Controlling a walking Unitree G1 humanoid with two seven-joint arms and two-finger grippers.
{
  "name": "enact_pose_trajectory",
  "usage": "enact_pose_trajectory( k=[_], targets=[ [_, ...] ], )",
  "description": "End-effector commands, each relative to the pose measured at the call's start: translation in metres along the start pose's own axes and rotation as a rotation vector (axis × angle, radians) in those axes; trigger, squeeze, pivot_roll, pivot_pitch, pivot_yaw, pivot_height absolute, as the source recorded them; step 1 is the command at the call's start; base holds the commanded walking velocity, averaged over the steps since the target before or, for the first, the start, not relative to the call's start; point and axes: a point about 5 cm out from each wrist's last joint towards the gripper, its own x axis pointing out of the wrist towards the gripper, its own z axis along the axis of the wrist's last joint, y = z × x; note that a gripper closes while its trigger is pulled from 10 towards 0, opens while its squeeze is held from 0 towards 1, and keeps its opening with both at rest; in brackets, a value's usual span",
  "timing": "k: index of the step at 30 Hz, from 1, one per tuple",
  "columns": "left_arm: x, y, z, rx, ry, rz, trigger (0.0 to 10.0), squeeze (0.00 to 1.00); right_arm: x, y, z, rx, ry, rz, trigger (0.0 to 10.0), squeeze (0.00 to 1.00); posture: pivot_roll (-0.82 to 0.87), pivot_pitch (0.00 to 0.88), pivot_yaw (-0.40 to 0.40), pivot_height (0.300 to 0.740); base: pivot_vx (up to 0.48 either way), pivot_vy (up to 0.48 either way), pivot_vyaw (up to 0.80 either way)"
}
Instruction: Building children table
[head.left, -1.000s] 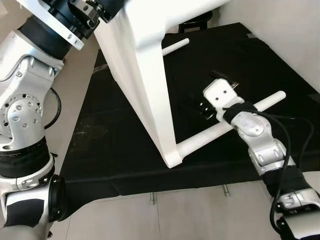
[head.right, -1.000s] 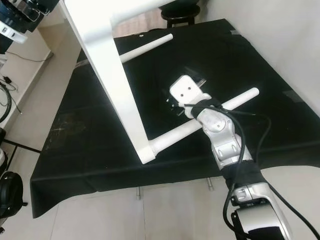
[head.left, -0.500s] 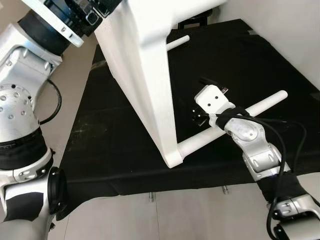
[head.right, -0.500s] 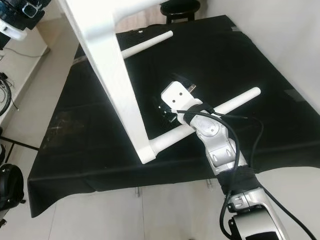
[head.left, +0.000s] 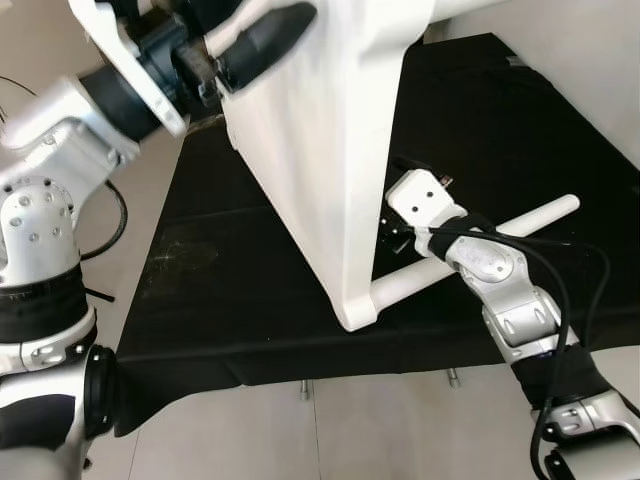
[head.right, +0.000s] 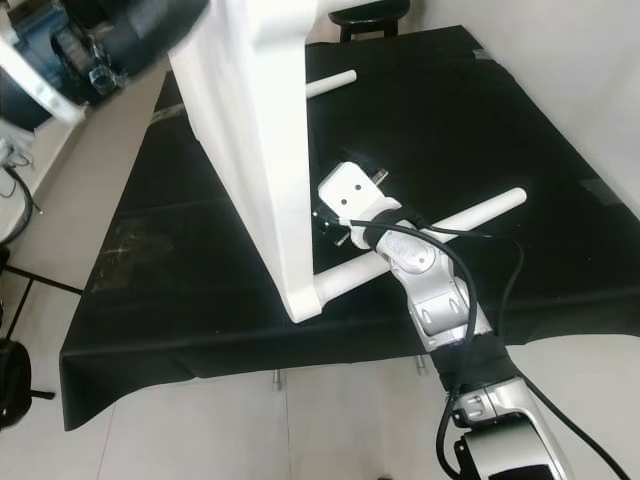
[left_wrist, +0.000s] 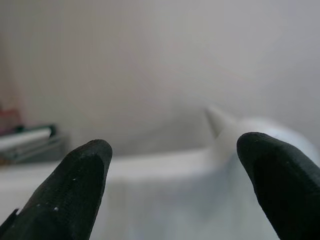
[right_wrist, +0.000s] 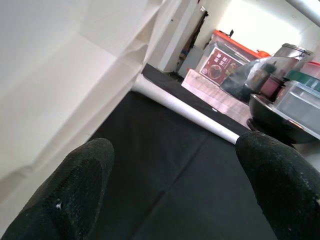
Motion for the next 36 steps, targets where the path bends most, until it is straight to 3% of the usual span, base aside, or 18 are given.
enact_pose_trajectory(
  k=[1, 4, 7, 8, 11, 17, 19, 22, 28, 31, 36],
  targets=[
    [-0.001, -0.004, 0.01, 0.022, -0.026, -0.036, 10.0, 0.0, -0.001, 0.006, 0.001, 0.016, -0.007, 0.015, 10.0, 0.9, -0.06, 0.137, 0.117, 0.74, 0.0, 0.0, 0.0],
    [-0.001, -0.007, 0.01, 0.03, -0.009, -0.035, 10.0, 0.0, -0.002, 0.01, 0.001, 0.015, 0.002, 0.049, 10.0, 0.9, -0.06, 0.138, 0.116, 0.74, 0.0, 0.0, 0.0],
    [-0.015, -0.002, -0.012, 0.07, 0.08, 0.149, 10.0, 0.0, -0.005, 0.034, 0.0, -0.01, 0.019, 0.239, 10.0, 0.9, -0.05, 0.142, 0.109, 0.74, 0.0, 0.0, 0.0],
    [-0.015, -0.002, -0.012, 0.07, 0.08, 0.149, 10.0, 0.0, -0.005, 0.034, 0.0, -0.01, 0.019, 0.239, 10.0, 0.9, -0.05, 0.142, 0.109, 0.74, 0.0, 0.0, 0.0],
    [-0.029, 0.001, -0.032, 0.075, 0.131, 0.302, 10.0, 0.0, -0.007, 0.051, 0.006, -0.025, 0.003, 0.343, 10.0, 0.9, -0.04, 0.146, 0.1, 0.74, 0.0, 0.0, 0.0],
    [-0.054, 0.003, -0.048, 0.085, 0.174, 0.48, 10.0, 0.0, -0.005, 0.062, 0.018, -0.003, -0.03, 0.379, 10.0, 0.9, -0.04, 0.152, 0.093, 0.74, 0.0, 0.0, 0.0],
    [-0.071, 0.005, -0.058, 0.08, 0.194, 0.589, 10.0, 0.0, 0.0, 0.072, 0.031, 0.027, -0.057, 0.397, 10.0, 0.9, -0.04, 0.156, 0.092, 0.74, 0.0, 0.0, 0.0],
    [-0.078, 0.004, -0.064, 0.069, 0.198, 0.626, 10.0, 0.0, 0.006, 0.083, 0.043, 0.048, -0.084, 0.408, 10.0, 0.9, -0.04, 0.158, 0.086, 0.74, 0.0, 0.0, 0.0],
    [-0.078, 0.004, -0.065, 0.073, 0.192, 0.633, 10.0, 0.0, 0.013, 0.091, 0.055, 0.065, -0.11, 0.414, 10.0, 0.9, -0.05, 0.161, 0.083, 0.74, 0.0, 0.0, 0.0],
    [-0.071, 0.01, -0.062, 0.102, 0.18, 0.614, 10.0, 0.0, 0.039, 0.105, 0.097, 0.124, -0.207, 0.362, 10.0, 0.9, -0.05, 0.164, 0.075, 0.74, 0.0, 0.0, 0.0],
    [-0.065, 0.011, -0.061, 0.117, 0.171, 0.602, 10.0, 0.0, 0.056, 0.11, 0.121, 0.153, -0.254, 0.295, 10.0, 0.9, -0.05, 0.16, 0.072, 0.74, 0.0, 0.0, 0.0]
  ],
)
